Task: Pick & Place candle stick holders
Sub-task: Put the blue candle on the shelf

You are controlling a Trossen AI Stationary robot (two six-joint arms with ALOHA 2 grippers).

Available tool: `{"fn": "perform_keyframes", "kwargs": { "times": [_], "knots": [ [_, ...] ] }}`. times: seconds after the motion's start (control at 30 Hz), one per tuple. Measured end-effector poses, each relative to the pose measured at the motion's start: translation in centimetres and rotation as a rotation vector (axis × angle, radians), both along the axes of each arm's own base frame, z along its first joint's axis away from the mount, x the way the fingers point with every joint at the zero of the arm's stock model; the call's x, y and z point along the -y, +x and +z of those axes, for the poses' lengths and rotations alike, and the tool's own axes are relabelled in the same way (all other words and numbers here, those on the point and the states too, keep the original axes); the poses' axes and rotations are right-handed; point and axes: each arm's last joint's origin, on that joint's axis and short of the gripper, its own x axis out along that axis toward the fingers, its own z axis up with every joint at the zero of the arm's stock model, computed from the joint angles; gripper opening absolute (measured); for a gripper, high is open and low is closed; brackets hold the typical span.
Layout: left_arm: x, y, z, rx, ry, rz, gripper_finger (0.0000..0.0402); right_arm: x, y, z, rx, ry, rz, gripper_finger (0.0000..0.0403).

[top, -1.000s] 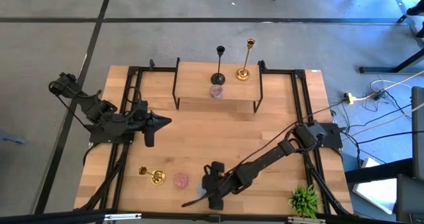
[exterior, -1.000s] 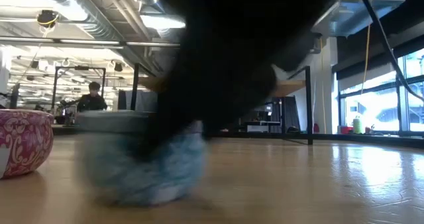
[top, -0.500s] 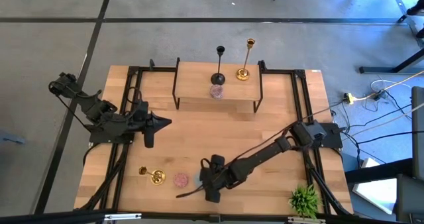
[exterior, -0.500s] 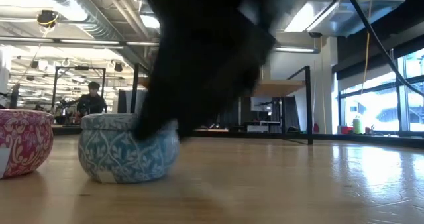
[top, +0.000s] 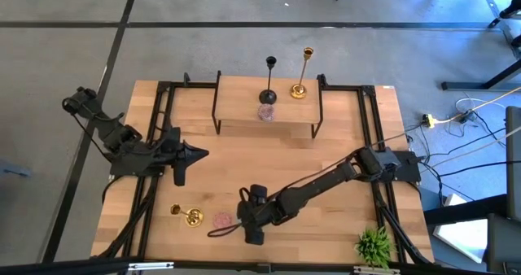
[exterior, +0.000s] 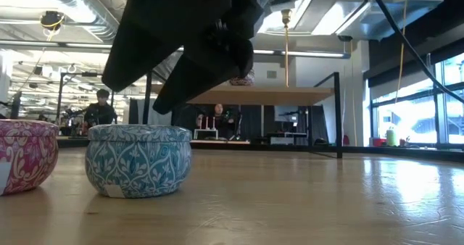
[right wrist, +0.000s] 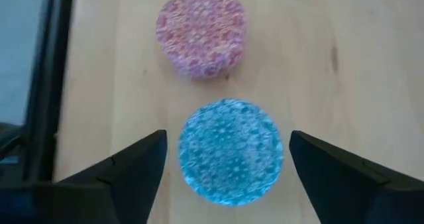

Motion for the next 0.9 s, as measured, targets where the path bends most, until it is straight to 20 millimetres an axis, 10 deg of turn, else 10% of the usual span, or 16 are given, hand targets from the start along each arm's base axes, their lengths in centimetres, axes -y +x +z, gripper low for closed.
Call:
{"fn": "perform_keyframes", "kwargs": {
  "times": [0.9],
  "knots": [
    [0.4,-0.3,0.1,0.014,0.007,0.011,0.0001,0.0,0.9,-2.2,-0.008,0.018,0.034,0.0381]
  ]
}}
